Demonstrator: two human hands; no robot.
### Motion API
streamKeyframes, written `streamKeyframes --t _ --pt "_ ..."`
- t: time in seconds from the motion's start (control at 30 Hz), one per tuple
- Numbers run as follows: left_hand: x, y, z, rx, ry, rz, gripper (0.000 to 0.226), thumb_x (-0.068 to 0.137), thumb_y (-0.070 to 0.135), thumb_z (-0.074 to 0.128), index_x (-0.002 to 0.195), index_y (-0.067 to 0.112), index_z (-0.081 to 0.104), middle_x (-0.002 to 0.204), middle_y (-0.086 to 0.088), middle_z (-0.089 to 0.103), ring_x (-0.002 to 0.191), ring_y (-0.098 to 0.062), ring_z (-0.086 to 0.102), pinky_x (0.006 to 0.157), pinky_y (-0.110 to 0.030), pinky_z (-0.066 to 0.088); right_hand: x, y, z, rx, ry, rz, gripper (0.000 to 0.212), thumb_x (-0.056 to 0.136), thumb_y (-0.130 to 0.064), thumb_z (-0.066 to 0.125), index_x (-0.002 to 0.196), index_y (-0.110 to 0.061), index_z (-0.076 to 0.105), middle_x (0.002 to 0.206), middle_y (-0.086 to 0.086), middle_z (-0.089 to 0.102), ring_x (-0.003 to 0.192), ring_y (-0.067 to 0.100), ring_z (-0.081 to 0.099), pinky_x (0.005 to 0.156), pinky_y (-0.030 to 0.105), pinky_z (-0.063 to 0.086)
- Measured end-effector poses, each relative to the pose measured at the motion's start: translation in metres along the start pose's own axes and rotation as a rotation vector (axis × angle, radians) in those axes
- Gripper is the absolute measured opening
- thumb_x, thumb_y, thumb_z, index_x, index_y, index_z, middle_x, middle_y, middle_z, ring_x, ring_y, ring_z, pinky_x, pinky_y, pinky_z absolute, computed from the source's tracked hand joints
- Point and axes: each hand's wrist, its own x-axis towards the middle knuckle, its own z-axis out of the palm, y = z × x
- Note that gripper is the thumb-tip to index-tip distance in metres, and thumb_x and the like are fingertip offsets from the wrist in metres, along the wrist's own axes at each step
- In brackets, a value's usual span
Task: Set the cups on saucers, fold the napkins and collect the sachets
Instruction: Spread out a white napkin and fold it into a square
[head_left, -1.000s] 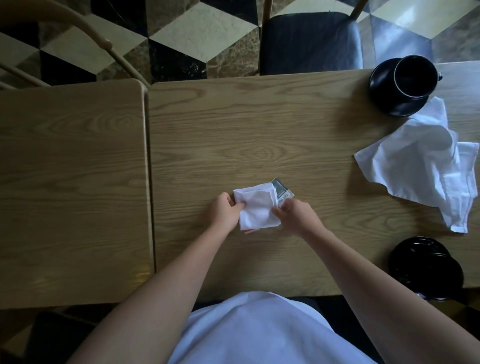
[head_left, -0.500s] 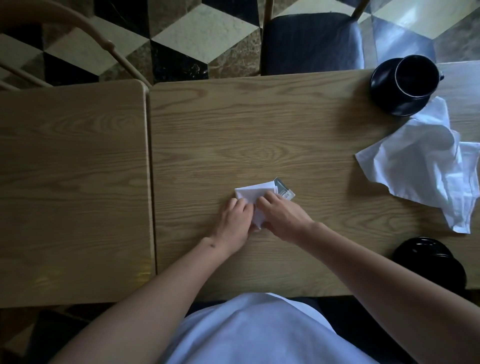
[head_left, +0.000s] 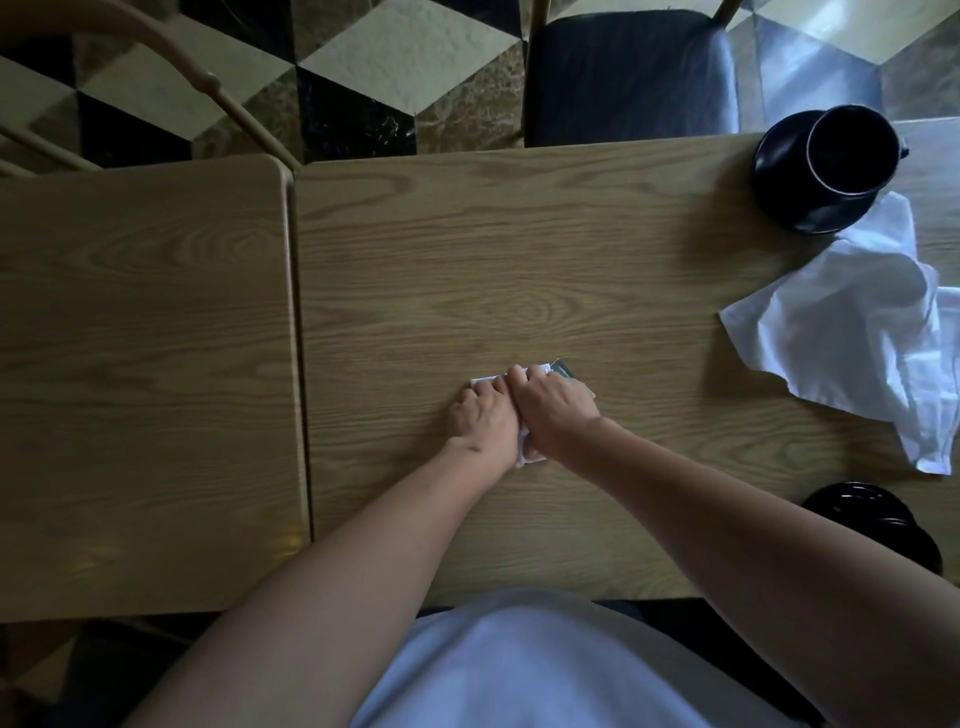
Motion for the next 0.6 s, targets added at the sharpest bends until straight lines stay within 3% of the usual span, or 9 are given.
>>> streamKeyframes --t 0.13,0.2,0.27,0.3,0.37,0.4,0.47,0.53,0.6 --pt "0.003 0.001 0.002 -0.026 0.004 -0.009 0.078 0.074 0.035 0.080 0.133 0.006 0.038 0.137 -0.014 0.049 0.126 -0.027 0.050 0.100 -0.036 0.045 0.003 0.000 0.002 0.013 -0.007 0.023 0.077 0.054 -0.033 0.089 0.115 -0.018 0.044 0.110 -0.001 0.062 0.097 0.018 0.069 0.040 0.030 0.011" --pt "0.001 0.000 0.002 -0.041 0.039 0.064 0.077 0.076 0.039 0.076 0.134 0.006 0.038 0.136 -0.013 0.049 0.125 -0.027 0.049 0.103 -0.035 0.039 0.002 -0.002 0.002 0.029 0.030 0.017 0.077 0.056 -0.029 0.089 0.117 -0.016 0.044 0.113 0.002 0.062 0.100 0.020 0.068 0.042 0.030 0.025" --pt "-0.007 -0.007 0.005 -0.201 0.071 0.084 0.075 0.074 0.037 0.078 0.131 0.007 0.041 0.134 -0.011 0.050 0.125 -0.029 0.047 0.103 -0.034 0.036 -0.004 -0.002 0.002 0.091 0.072 0.007 0.076 0.061 -0.025 0.088 0.122 -0.013 0.044 0.118 0.006 0.059 0.107 0.023 0.064 0.061 0.033 0.044" --pt "-0.012 -0.012 0.008 -0.343 0.085 0.052 0.070 0.072 0.033 0.080 0.127 0.007 0.045 0.130 -0.012 0.052 0.122 -0.030 0.048 0.099 -0.033 0.038 -0.009 -0.001 0.004 0.129 0.091 -0.001 0.072 0.066 -0.025 0.085 0.124 -0.012 0.044 0.120 0.007 0.057 0.110 0.025 0.061 0.071 0.034 0.045" --pt "-0.023 -0.023 0.015 -0.650 0.206 -0.072 0.036 0.075 0.015 0.075 0.104 0.011 0.053 0.113 -0.014 0.059 0.107 -0.033 0.056 0.081 -0.032 0.039 -0.022 0.003 0.013 0.252 0.150 0.015 0.051 0.078 -0.022 0.074 0.119 -0.011 0.046 0.119 0.008 0.055 0.109 0.029 0.059 0.072 0.034 0.041" --pt "-0.027 -0.027 0.020 -0.776 0.294 -0.167 0.021 0.078 0.009 0.068 0.090 0.013 0.052 0.101 -0.013 0.062 0.097 -0.033 0.059 0.074 -0.034 0.038 -0.029 0.005 0.021 0.367 0.193 0.069 0.039 0.081 -0.020 0.068 0.113 -0.012 0.046 0.114 0.006 0.054 0.101 0.030 0.059 0.069 0.035 0.040" --pt "-0.033 -0.034 0.026 -0.925 0.421 -0.343 0.016 0.080 0.007 0.064 0.078 0.015 0.050 0.086 -0.011 0.063 0.085 -0.032 0.060 0.069 -0.034 0.039 -0.043 0.009 0.036 0.643 0.293 0.261 0.027 0.083 -0.021 0.063 0.102 -0.014 0.045 0.100 0.001 0.048 0.083 0.024 0.052 0.065 0.033 0.038" --pt "-0.035 -0.037 0.026 -1.076 0.371 -0.454 0.013 0.081 0.013 0.068 0.081 0.015 0.055 0.086 -0.006 0.065 0.081 -0.028 0.061 0.069 -0.030 0.040 -0.053 0.015 0.045 0.867 0.334 0.459 0.027 0.081 -0.030 0.065 0.094 -0.014 0.046 0.092 0.000 0.049 0.075 0.019 0.045 0.062 0.030 0.036" --pt "-0.034 -0.034 0.026 -1.171 0.269 -0.495 0.014 0.080 0.019 0.070 0.085 0.015 0.057 0.084 -0.003 0.064 0.076 -0.022 0.057 0.066 -0.028 0.040 -0.056 0.019 0.045 1.023 0.214 0.596 0.034 0.078 -0.036 0.068 0.091 -0.009 0.053 0.085 0.003 0.058 0.072 0.022 0.053 0.056 0.028 0.035"
